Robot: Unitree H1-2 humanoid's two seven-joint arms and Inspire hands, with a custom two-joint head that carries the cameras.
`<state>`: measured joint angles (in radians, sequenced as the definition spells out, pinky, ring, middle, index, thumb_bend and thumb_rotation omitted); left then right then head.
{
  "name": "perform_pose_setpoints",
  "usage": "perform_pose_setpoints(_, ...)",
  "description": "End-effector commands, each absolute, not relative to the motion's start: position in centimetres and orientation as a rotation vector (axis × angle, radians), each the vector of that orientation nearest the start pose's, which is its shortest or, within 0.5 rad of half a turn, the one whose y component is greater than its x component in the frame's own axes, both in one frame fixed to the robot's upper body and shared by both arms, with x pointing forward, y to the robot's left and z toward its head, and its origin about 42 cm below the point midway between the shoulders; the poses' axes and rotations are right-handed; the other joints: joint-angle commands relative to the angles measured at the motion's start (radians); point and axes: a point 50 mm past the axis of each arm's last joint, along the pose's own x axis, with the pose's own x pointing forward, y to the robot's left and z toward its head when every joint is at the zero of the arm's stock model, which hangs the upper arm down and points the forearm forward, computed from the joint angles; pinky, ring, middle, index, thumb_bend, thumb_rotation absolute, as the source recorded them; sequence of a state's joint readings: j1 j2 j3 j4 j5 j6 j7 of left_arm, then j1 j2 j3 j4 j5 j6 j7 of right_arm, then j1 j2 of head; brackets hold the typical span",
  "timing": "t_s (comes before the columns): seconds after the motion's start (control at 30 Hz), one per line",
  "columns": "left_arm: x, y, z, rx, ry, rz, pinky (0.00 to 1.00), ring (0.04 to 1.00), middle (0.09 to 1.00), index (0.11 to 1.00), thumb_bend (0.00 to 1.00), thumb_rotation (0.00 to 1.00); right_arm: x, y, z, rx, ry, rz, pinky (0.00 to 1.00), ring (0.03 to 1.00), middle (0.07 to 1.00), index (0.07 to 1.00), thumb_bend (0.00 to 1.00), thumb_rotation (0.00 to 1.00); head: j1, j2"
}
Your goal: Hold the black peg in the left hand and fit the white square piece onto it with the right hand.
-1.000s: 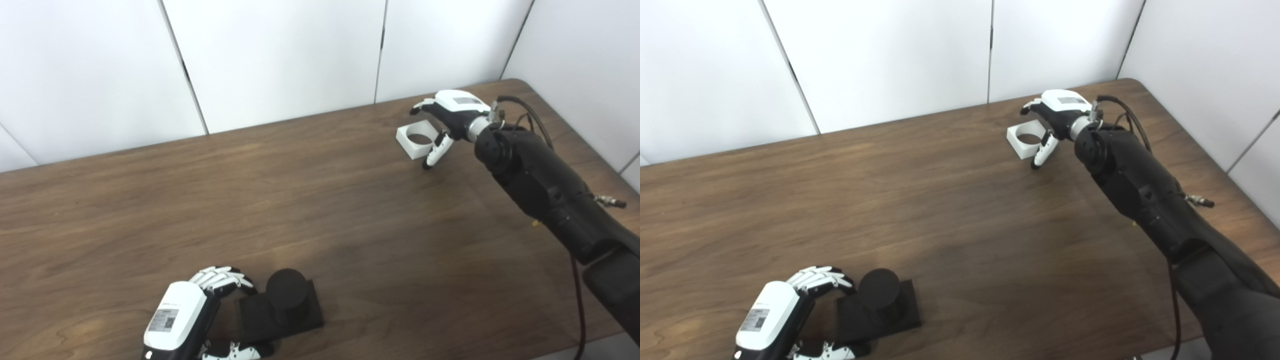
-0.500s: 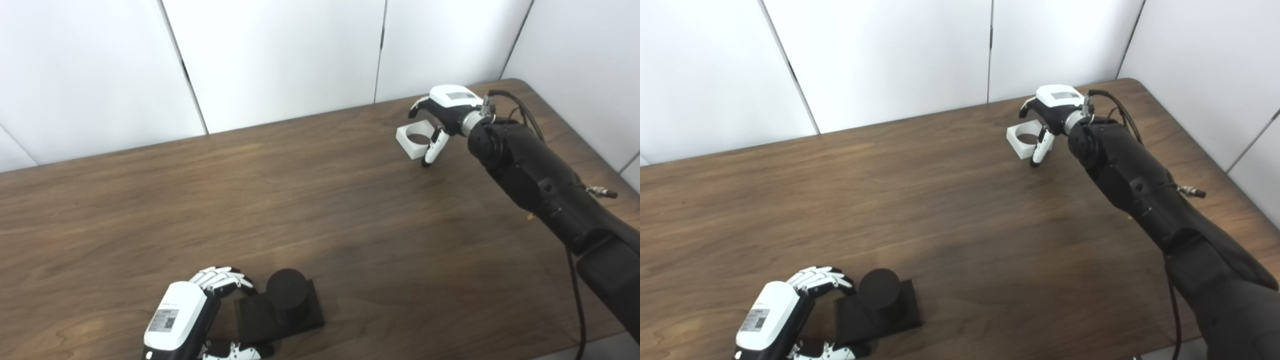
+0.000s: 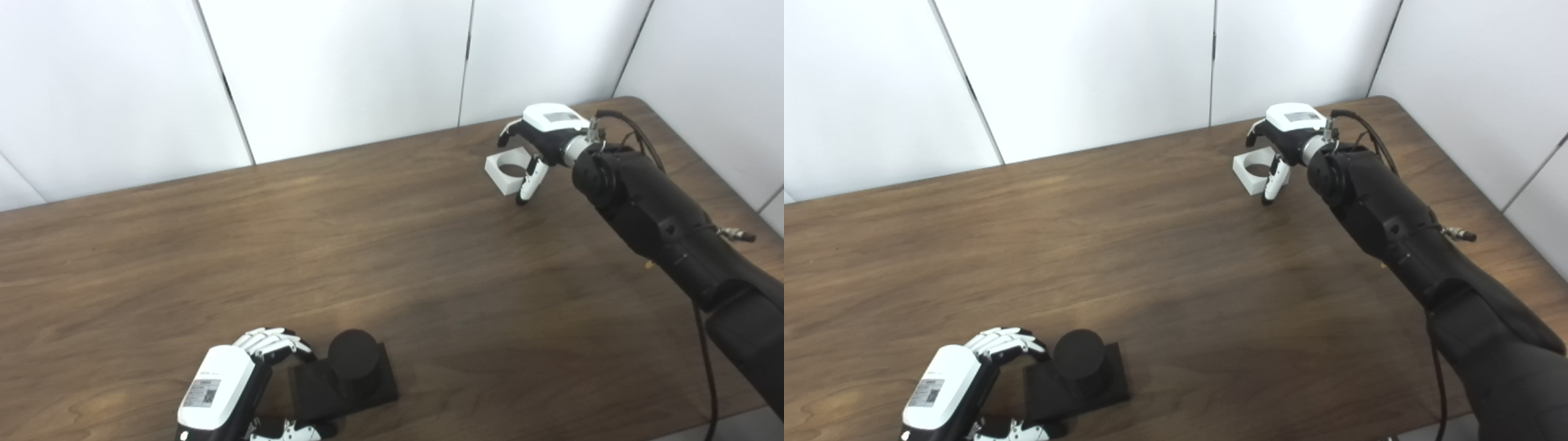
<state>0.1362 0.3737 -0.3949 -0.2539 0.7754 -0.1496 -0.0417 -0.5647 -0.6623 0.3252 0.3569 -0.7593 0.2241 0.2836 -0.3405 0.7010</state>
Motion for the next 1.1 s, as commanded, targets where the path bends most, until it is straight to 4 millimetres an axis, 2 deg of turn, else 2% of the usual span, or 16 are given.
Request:
perform_pose_setpoints(0.0, 19.33, 20.53, 9.99, 1.053, -0.216, -0.607, 0.79, 0.768, 0.699, 0.486, 0.52, 0.04, 45.54, -37.72, 24.37, -1.556, 0.161, 0.105, 0.86, 0.901, 0.847, 0.731, 0.75, 0.14, 0.001, 0.002)
perform_pose_setpoints(0.23, 19.38, 20.48, 10.14, 1.048, -0.221, -0.604, 0.79, 0.767, 0.699, 0.486, 0.52, 0.04, 45.56, -37.87, 24.15, -1.557, 0.167, 0.106, 0.83, 0.881, 0.829, 0.690, 0.74, 0.15, -0.001, 0.002)
perform_pose_setpoints(0.57, 19.37, 20.41, 10.28, 1.046, -0.222, -0.602, 0.79, 0.769, 0.701, 0.486, 0.52, 0.04, 45.60, -38.20, 23.80, -1.592, 0.190, 0.127, 0.78, 0.873, 0.808, 0.685, 0.72, 0.18, 0.001, 0.005)
perform_pose_setpoints(0.67, 19.32, 20.38, 10.33, 1.047, -0.219, -0.602, 0.79, 0.770, 0.701, 0.487, 0.52, 0.04, 45.62, -38.36, 23.75, -1.613, 0.197, 0.144, 0.77, 0.868, 0.809, 0.655, 0.69, 0.14, 0.001, 0.006)
perform_pose_setpoints(0.7, 19.30, 20.36, 10.35, 1.046, -0.219, -0.602, 0.79, 0.770, 0.701, 0.487, 0.52, 0.04, 45.62, -38.38, 23.74, -1.615, 0.201, 0.146, 0.78, 0.869, 0.810, 0.577, 0.61, 0.14, 0.002, 0.005)
perform_pose_setpoints(0.77, 19.28, 20.35, 10.35, 1.045, -0.219, -0.601, 0.79, 0.769, 0.701, 0.487, 0.52, 0.04, 45.60, -38.41, 23.72, -1.611, 0.206, 0.148, 0.78, 0.864, 0.805, 0.510, 0.53, 0.14, 0.003, 0.005)
perform_pose_setpoints(1.07, 19.33, 20.22, 10.32, 1.046, -0.219, -0.599, 0.79, 0.770, 0.702, 0.487, 0.52, 0.04, 45.32, -38.40, 23.82, -1.564, 0.155, 0.181, 0.78, 0.842, 0.776, 0.487, 0.51, 0.13, 0.005, 0.005)
